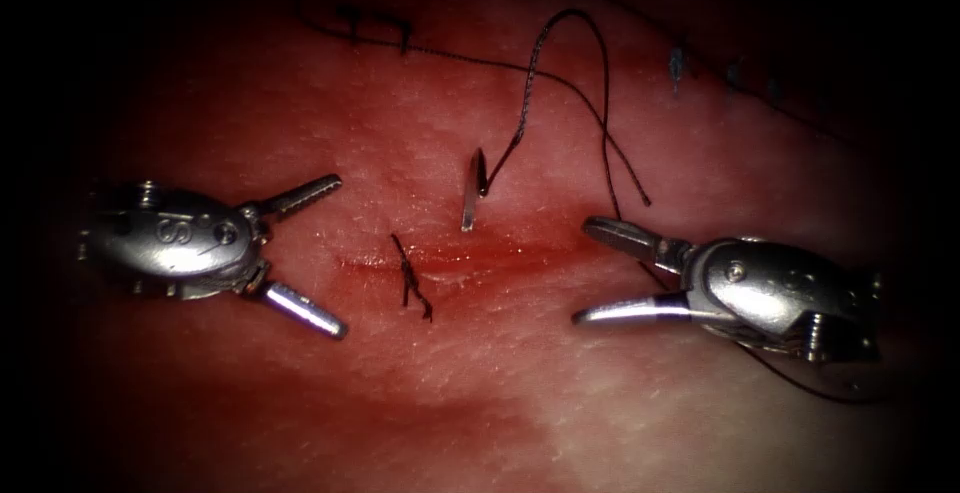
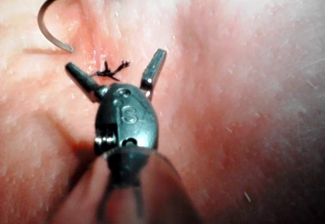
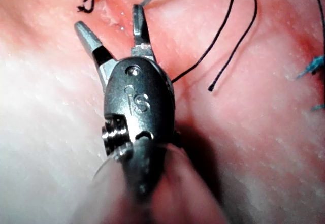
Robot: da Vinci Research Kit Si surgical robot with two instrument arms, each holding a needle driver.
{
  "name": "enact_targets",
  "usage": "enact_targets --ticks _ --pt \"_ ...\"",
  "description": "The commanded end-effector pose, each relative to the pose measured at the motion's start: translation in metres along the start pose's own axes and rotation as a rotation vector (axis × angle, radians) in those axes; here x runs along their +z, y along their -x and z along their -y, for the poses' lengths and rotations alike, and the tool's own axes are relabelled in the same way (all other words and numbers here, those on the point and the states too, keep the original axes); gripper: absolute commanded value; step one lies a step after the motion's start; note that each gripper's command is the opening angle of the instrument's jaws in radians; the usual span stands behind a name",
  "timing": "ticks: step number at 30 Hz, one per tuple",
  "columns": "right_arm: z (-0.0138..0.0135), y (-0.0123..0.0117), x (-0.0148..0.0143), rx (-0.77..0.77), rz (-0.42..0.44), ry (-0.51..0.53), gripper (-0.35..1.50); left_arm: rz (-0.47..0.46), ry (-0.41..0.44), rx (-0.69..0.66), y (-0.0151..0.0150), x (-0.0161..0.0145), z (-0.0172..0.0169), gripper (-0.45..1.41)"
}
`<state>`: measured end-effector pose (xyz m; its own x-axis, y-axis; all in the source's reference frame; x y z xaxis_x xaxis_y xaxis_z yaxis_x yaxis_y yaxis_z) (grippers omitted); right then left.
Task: Wound Closure
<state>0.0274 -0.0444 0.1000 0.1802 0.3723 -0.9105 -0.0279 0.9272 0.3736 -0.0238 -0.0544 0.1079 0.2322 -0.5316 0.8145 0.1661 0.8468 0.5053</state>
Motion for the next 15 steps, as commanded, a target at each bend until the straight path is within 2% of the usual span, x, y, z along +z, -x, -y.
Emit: enact_targets --ticks 1,7,15 --pt "-0.0005 -0.0004 0.001 -0.002 -0.002 0.0 1.18 0.001 0.006 -0.006 -0.0009 0.0005 0.0003 0.86" --pt "-0.0034 -0.0025 0.0008 -0.031 0.021 0.012 1.17 0.0 0.011 -0.007 -0.0007 0.0004 -0.0005 0.83" --pt "-0.0021 -0.0008 0.0009 -0.051 0.047 -0.003 1.13 0.018 0.011 -0.007 -0.0008 0.0006 -0.0003 0.81"
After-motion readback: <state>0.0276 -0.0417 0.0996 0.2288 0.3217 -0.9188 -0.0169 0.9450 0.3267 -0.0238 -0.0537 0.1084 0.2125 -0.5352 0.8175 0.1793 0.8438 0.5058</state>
